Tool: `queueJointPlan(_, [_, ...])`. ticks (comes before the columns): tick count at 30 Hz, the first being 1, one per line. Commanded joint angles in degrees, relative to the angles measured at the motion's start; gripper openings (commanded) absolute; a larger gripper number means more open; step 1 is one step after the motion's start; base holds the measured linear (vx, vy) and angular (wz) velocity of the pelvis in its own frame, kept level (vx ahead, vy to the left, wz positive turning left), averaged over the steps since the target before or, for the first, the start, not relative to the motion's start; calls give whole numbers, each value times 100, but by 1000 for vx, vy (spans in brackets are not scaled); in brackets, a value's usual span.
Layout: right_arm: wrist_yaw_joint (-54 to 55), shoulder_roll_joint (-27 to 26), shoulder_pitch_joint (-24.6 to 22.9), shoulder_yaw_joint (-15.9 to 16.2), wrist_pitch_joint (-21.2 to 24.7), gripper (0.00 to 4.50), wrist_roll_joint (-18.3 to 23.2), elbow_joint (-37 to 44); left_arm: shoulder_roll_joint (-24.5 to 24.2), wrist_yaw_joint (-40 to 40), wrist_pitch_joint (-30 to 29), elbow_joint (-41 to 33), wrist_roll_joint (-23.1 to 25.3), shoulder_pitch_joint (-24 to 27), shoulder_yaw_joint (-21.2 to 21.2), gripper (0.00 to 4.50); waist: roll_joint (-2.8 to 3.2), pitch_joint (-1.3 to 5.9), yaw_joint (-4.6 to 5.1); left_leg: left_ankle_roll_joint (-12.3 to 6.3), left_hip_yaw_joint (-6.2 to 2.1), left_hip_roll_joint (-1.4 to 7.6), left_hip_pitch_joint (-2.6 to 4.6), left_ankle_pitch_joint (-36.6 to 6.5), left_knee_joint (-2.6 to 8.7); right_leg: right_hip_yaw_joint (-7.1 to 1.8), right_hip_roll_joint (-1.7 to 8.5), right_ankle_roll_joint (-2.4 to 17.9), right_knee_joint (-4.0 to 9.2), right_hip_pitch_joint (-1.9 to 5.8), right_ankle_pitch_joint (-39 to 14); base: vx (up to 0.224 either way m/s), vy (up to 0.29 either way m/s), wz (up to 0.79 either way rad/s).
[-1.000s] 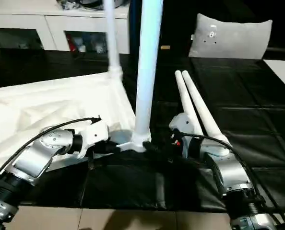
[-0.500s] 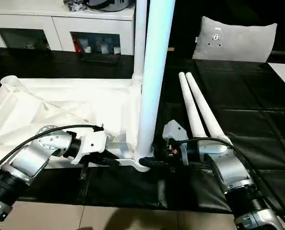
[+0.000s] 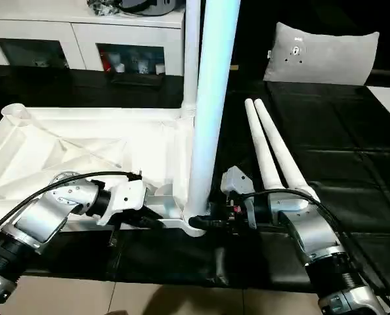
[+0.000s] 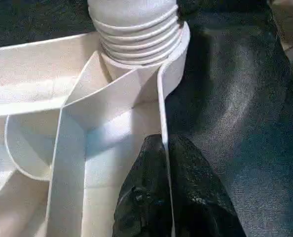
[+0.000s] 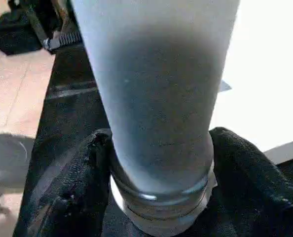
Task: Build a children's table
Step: Rotate leg to tighten
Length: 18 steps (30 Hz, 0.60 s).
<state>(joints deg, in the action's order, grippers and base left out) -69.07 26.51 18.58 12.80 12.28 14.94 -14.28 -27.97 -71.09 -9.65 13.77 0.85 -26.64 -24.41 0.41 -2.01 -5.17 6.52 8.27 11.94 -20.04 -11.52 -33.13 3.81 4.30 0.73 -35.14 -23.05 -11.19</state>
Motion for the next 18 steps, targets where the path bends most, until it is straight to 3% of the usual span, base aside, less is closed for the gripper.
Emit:
queueJointPlan(1, [274,-241,-122,86,381,272,159,253,228,323,-268,-11,6,83,-5,0,-42,304,14,-401,101,66,-48,-573,333,-239,278,1315,362,378,-497,0,0,0])
queueJointPlan(4, [860,-537,-160,144,454,270,-88,232,462,784,-598,2,0,71,170,0,-32,277,32,-280,96,59,-44,-768,355,-230,283,1195,411,358,-979,0,0,0])
queueJointPlan(6, [1486,-866,-123,134,602,270,-288,119,714,1212,-936,-32,-44,62,350,0,-14,244,68,-139,82,44,-40,-1133,390,-218,294,942,489,344,-1804,0,0,0])
queueJointPlan(8, [1777,-1032,-85,88,694,269,-334,49,823,1384,-1068,-58,-68,59,420,0,-21,237,133,-62,67,42,-43,-1310,406,-218,283,809,514,319,-2113,0,0,0])
queueJointPlan(10, [3149,-1875,154,-288,988,269,-383,-300,1387,2223,-1780,-255,-62,40,696,0,-2,221,255,8,61,30,-48,-1489,410,-218,280,755,544,279,-2340,0,0,0])
queueJointPlan(12, [3586,-2095,268,-360,1026,269,-474,-466,1612,2553,-1968,-295,0,15,778,0,-22,239,319,34,21,12,-82,-1484,413,-184,291,669,552,315,-2497,0,0,0])
queueJointPlan(14, [4124,-2336,420,-430,1008,269,-640,-707,1928,3026,-2121,-318,113,-20,854,0,-7,250,332,-32,46,14,-46,-1454,388,-206,286,682,587,266,-2379,0,0,0])
queueJointPlan(15, [4275,-2452,504,-404,958,269,-737,-851,2141,3328,-2179,-328,190,-35,875,0,-31,256,343,-61,57,22,-59,-1381,382,-214,270,747,569,268,-2168,0,0,0])
queueJointPlan(17, [4129,-2466,512,-299,877,269,-787,-853,2217,3398,-2097,-330,249,-29,800,0,-55,256,301,-149,80,12,-46,-1306,365,-222,267,766,578,261,-2070,0,0,0])
queueJointPlan(18, [4118,-2468,511,-300,874,304,-780,-852,2217,3396,-2093,-329,252,-28,795,0,-37,267,270,-200,82,14,-64,-1188,366,-232,270,770,558,278,-1890,0,0,0])
